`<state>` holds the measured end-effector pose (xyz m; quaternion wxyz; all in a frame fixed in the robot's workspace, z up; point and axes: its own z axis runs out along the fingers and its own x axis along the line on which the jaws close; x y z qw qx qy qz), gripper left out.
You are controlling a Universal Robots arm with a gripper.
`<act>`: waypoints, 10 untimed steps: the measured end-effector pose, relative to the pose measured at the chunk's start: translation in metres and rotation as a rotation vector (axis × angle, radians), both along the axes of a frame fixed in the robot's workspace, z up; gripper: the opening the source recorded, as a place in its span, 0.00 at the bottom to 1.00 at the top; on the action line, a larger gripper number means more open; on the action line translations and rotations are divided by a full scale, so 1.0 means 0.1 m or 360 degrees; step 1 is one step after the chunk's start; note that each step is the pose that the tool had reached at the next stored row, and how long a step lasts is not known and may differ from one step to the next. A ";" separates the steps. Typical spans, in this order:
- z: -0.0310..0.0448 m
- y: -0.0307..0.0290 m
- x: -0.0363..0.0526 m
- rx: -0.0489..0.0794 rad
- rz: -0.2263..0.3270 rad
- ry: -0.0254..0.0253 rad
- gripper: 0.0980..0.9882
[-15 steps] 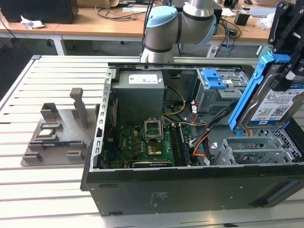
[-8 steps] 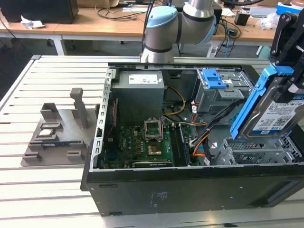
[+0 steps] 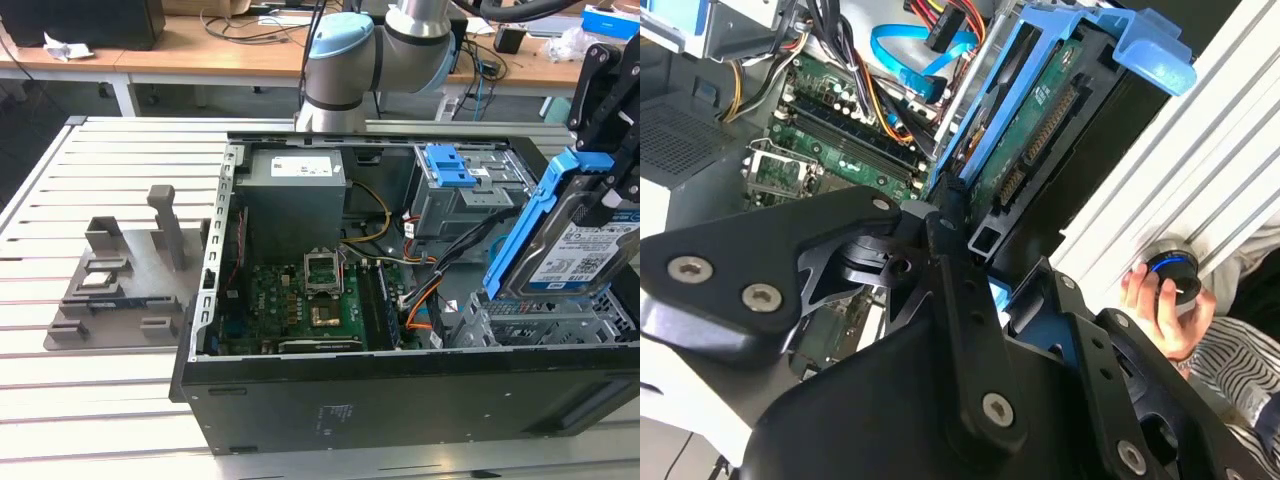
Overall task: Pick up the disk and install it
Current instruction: 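Pick up the disk, then insert the disk into the insertion slot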
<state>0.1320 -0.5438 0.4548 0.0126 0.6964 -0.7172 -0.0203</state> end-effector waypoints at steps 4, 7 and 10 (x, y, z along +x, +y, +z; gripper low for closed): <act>0.000 0.000 0.002 0.0000 0.0000 0.00000 0.30; -0.022 0.000 0.004 0.0000 0.0000 0.00000 0.30; -0.073 0.000 0.004 -0.0003 -0.0005 0.00000 0.30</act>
